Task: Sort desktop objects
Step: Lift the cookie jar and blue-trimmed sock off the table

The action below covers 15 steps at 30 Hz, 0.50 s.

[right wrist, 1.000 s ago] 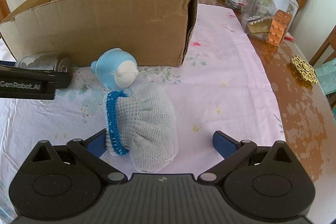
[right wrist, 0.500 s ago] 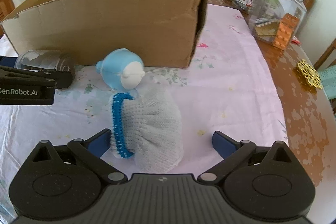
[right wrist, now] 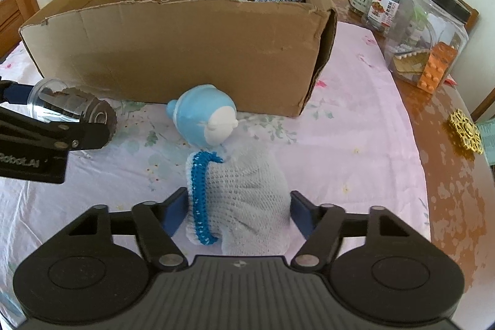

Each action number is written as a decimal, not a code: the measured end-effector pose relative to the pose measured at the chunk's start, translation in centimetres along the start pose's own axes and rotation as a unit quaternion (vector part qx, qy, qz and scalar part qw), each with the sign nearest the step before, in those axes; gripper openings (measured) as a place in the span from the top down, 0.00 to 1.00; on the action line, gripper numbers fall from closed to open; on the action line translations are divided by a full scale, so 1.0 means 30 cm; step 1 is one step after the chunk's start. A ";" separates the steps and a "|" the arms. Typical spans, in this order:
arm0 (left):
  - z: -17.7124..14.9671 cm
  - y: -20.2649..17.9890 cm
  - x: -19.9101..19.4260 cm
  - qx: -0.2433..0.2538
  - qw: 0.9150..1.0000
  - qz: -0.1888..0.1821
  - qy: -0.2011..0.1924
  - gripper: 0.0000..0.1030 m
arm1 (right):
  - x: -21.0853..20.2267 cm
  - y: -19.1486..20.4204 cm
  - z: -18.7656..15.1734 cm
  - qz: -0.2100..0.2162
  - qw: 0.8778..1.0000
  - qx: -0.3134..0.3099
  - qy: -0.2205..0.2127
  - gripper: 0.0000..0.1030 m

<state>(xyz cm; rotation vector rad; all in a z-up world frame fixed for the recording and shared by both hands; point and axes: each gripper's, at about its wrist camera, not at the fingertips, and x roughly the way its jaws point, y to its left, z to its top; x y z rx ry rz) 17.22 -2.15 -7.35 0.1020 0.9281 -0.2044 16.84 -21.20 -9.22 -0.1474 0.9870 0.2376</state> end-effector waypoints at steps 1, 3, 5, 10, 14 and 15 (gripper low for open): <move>0.004 0.001 -0.004 0.004 1.000 -0.005 0.001 0.07 | -0.002 0.001 0.002 0.000 1.000 -0.002 0.001 0.33; 0.007 0.002 -0.017 0.011 1.000 -0.013 0.001 0.07 | -0.003 0.003 0.004 -0.001 1.000 -0.006 0.003 0.34; 0.011 0.004 -0.032 0.016 1.000 -0.021 0.002 0.07 | -0.010 0.010 0.005 -0.004 1.000 -0.012 0.004 0.34; 0.025 0.009 -0.086 0.027 0.999 -0.038 -0.002 0.07 | -0.047 0.003 0.007 -0.008 1.000 -0.022 0.003 0.34; 0.048 0.010 -0.140 0.038 0.998 -0.051 -0.009 0.07 | -0.093 -0.006 0.019 -0.005 1.000 -0.025 -0.004 0.34; 0.055 0.009 -0.152 0.039 0.998 -0.054 -0.010 0.07 | -0.103 -0.008 0.022 -0.005 1.000 -0.026 -0.006 0.34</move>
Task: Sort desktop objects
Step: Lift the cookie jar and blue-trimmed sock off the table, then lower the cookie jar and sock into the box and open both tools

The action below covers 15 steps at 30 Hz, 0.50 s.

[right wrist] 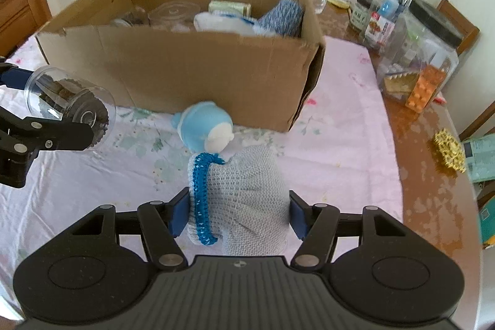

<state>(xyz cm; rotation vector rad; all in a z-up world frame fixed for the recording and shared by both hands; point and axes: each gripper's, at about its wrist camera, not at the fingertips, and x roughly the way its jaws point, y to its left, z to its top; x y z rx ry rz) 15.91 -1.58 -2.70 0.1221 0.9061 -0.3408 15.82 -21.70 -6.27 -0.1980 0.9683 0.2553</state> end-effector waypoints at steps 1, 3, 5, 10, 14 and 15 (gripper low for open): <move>0.007 -0.001 -0.014 0.002 1.000 -0.005 -0.002 0.07 | -0.015 0.000 0.004 0.001 1.000 -0.002 -0.003 0.34; 0.021 -0.002 -0.040 0.006 1.000 -0.012 -0.005 0.07 | -0.045 -0.001 0.018 0.005 1.000 -0.007 -0.010 0.34; 0.039 -0.003 -0.062 0.011 1.000 -0.017 -0.010 0.07 | -0.076 -0.006 0.030 0.009 1.000 -0.014 -0.017 0.34; 0.086 0.006 -0.102 0.014 0.999 -0.022 -0.023 0.07 | -0.134 -0.008 0.083 0.028 0.998 -0.032 -0.036 0.34; 0.127 0.022 -0.124 0.013 0.999 -0.020 -0.037 0.07 | -0.169 -0.008 0.131 0.040 0.997 -0.044 -0.054 0.34; 0.136 0.026 -0.126 0.012 0.999 -0.019 -0.039 0.07 | -0.172 -0.007 0.143 0.040 0.996 -0.046 -0.058 0.34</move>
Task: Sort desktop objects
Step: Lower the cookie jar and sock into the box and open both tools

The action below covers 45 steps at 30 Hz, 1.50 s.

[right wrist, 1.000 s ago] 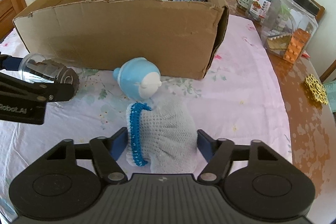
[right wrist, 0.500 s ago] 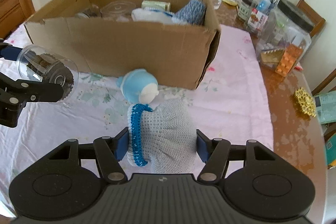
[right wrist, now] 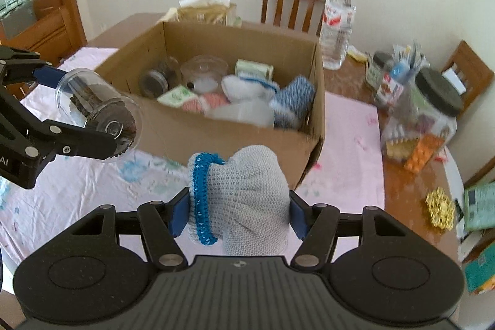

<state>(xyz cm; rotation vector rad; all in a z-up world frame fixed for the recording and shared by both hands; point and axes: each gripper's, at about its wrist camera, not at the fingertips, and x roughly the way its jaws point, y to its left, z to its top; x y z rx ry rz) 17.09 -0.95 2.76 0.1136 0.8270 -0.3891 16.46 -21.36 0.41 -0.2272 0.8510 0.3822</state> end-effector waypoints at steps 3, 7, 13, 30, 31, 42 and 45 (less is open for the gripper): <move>0.027 0.018 0.000 0.001 1.000 0.008 -0.007 0.07 | -0.007 0.001 0.039 0.004 1.000 -0.005 -0.010 0.34; 0.060 0.045 0.005 -0.002 1.000 0.018 -0.014 0.07 | -0.006 0.004 0.086 0.002 1.000 -0.015 -0.023 0.34; 0.103 0.075 0.030 0.004 0.999 0.033 -0.017 0.07 | 0.004 -0.016 0.141 0.001 0.999 -0.015 -0.037 0.34; 0.188 0.166 0.138 0.001 0.998 0.058 -0.019 0.06 | 0.071 -0.004 0.266 0.016 0.998 -0.036 -0.046 0.34; 0.190 0.172 0.147 -0.003 0.998 0.059 -0.015 0.06 | 0.078 -0.004 0.271 0.016 0.998 -0.036 -0.045 0.34; 0.176 0.198 0.174 0.004 0.999 0.053 0.003 0.06 | 0.155 -0.019 0.321 0.018 0.999 -0.038 -0.029 0.34; 0.167 0.197 0.171 0.013 0.999 0.052 0.007 0.06 | 0.177 -0.026 0.342 0.020 0.999 -0.036 -0.026 0.34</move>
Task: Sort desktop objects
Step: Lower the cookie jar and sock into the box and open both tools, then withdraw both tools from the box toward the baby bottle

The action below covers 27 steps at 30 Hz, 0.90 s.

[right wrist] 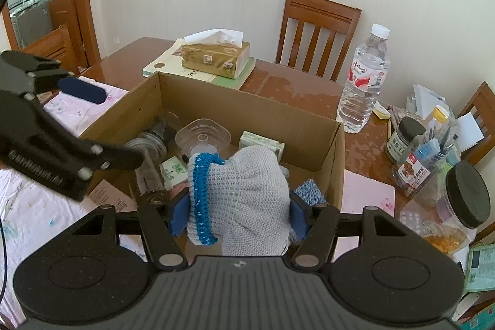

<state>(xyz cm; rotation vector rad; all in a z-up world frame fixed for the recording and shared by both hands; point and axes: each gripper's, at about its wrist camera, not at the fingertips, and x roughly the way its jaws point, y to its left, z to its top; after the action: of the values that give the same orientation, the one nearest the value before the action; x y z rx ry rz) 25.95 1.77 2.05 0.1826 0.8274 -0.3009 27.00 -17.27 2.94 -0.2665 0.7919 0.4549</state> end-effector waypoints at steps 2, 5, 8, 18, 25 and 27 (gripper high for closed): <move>-0.008 0.001 -0.004 0.005 1.000 0.000 0.002 0.06 | 0.017 -0.005 0.014 0.000 1.000 -0.001 0.001 0.34; -0.016 0.003 -0.010 0.013 1.000 0.002 0.002 0.06 | 0.039 -0.008 0.036 0.002 1.000 -0.004 0.002 0.34; -0.024 0.007 -0.015 0.017 1.000 0.005 0.003 0.06 | 0.059 -0.004 0.063 0.005 1.000 -0.010 0.002 0.34; -0.047 0.021 -0.025 0.013 1.000 0.011 0.011 0.06 | 0.108 0.040 0.127 0.021 0.999 -0.036 -0.004 0.22; -0.044 -0.002 -0.050 0.011 1.000 0.012 0.015 0.06 | 0.082 0.049 0.118 0.021 0.999 -0.040 -0.008 0.15; -0.043 -0.016 -0.062 0.011 1.000 0.009 0.017 0.06 | 0.067 0.043 0.111 0.021 0.999 -0.035 -0.006 0.15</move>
<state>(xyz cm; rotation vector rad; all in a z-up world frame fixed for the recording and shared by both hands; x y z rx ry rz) 23.71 2.03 2.57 0.2159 0.8552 -0.2905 29.67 -14.26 3.64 -0.3125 0.7709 0.5233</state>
